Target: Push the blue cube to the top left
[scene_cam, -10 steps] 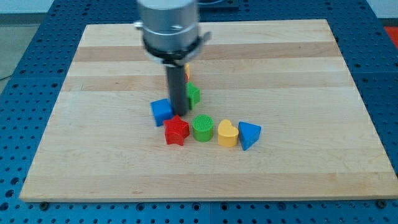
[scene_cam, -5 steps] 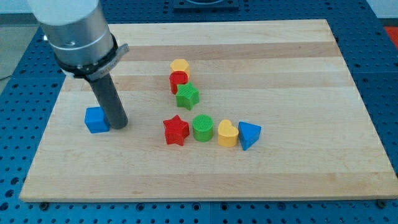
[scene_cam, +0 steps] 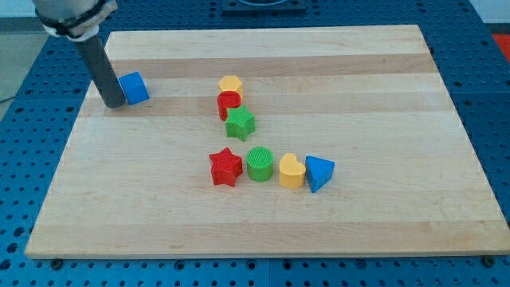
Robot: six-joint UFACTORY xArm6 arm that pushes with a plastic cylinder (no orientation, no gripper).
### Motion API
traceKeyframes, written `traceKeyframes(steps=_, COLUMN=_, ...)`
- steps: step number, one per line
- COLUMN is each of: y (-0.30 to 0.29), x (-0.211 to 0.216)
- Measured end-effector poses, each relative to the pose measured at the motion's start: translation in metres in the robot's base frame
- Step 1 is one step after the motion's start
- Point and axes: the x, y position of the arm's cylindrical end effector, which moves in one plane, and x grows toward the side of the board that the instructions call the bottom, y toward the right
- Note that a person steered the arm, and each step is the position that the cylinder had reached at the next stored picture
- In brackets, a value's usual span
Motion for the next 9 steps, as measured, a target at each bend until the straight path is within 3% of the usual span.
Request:
traceKeyframes(steps=1, y=0.027, x=0.01)
traceKeyframes(steps=2, y=0.038, x=-0.022)
traceKeyframes(steps=3, y=0.008, x=-0.083)
traceKeyframes(steps=4, y=-0.007, x=-0.115)
traceKeyframes(steps=6, y=-0.017, x=-0.04)
traceKeyframes(steps=7, y=-0.056, x=-0.059)
traceKeyframes(steps=8, y=-0.059, x=-0.113)
traceKeyframes(steps=9, y=-0.051, x=-0.128)
